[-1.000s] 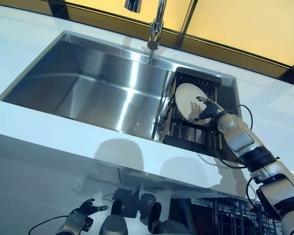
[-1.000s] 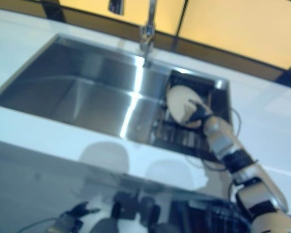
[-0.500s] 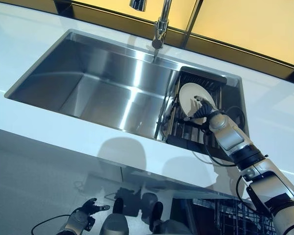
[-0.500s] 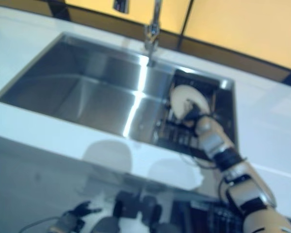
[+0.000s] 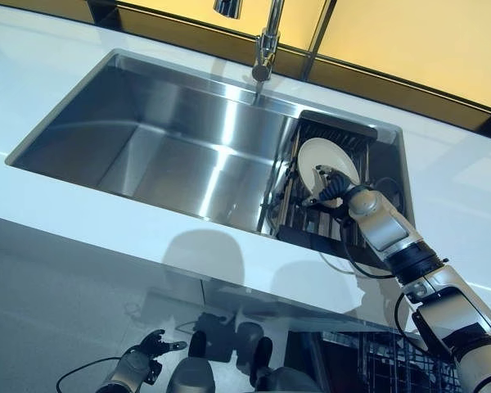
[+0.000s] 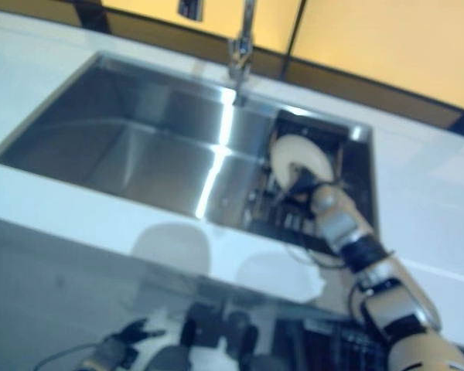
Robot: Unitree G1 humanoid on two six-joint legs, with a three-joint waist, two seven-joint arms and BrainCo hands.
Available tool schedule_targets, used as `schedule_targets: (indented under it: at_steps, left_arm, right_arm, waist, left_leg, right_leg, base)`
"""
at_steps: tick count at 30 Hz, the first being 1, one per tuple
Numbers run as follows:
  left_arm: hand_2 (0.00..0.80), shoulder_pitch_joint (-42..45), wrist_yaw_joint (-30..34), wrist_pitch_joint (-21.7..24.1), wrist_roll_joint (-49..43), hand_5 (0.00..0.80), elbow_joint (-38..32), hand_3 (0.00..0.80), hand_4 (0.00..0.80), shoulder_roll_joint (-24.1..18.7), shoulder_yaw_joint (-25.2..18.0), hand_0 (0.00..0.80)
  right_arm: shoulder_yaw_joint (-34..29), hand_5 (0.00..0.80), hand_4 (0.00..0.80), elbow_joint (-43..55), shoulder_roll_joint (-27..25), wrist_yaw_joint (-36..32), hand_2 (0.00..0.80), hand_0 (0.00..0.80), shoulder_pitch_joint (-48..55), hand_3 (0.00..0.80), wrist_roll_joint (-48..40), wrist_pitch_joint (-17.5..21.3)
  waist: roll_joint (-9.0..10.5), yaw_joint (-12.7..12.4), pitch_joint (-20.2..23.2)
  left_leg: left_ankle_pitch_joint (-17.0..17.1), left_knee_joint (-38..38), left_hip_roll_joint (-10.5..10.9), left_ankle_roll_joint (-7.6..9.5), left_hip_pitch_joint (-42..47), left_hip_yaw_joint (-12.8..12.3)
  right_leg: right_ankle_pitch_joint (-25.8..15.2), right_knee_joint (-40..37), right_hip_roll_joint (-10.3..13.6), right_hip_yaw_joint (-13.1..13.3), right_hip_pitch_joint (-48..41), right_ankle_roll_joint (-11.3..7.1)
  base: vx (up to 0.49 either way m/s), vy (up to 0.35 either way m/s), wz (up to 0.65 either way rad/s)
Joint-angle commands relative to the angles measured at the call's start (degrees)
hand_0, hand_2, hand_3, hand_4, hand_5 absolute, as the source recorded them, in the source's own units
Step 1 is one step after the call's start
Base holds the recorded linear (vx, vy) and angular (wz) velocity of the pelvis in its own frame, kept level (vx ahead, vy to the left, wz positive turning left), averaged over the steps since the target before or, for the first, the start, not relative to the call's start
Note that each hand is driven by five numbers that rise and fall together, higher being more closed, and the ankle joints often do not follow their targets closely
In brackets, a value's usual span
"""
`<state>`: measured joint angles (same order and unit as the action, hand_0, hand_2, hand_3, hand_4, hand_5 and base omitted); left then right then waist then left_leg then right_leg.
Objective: Take plates into dishwasher
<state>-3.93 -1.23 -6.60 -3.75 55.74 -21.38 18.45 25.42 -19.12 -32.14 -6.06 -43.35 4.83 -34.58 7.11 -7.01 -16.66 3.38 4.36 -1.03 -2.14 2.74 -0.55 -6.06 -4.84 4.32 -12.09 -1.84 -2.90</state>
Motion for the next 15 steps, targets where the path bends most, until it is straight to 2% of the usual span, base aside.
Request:
schedule_targets:
  at_steps: [1, 7, 15]
  left_arm:
    - [0.0, -1.31, -0.11, 0.08, -0.97, 0.0, 0.52, 0.0, 0.0, 0.87, 2.7, 0.0]
    - [0.0, -1.79, -0.33, 0.17, -0.73, 0.0, 1.01, 0.0, 0.0, 1.2, 3.59, 0.0]
    - [0.0, -3.22, -0.77, 0.36, 0.48, 0.0, 1.42, 0.0, 0.0, 1.86, 5.41, 0.0]
  right_arm:
    - [0.14, 0.0, 0.0, 1.86, -1.12, 3.6, 0.0, 0.0, -1.29, 0.0, 0.62, -0.76]
    - [0.47, 0.0, 0.0, -1.57, 2.49, 11.89, 0.0, 0.0, -1.91, 0.0, -0.76, -2.54]
    - [2.0, 0.0, 0.0, -6.84, 5.92, 18.6, 0.0, 0.0, -4.31, 0.0, -2.19, -4.83]
  waist:
    - [-0.28, -0.15, 2.18]
    - [-0.8, -0.83, 1.61]
    - [-1.99, -1.63, 0.1]
  left_leg:
    - [-3.71, -1.21, 1.45, 2.42, -1.44, -4.0]
    - [-3.68, -1.56, 1.5, 2.47, -1.94, -3.64]
    - [-3.45, -2.42, 1.65, 2.4, -3.72, -2.98]
  right_leg:
    - [3.6, 4.64, -0.25, 1.15, 0.22, -2.99]
    - [3.78, 5.1, -0.04, 0.79, 0.56, -2.91]
    - [4.0, 5.66, 0.28, 0.32, 1.71, -2.5]
  base:
    - [0.0, 0.0, 0.0]
    - [0.0, 0.0, 0.0]
    - [-0.016, 0.002, 0.03]
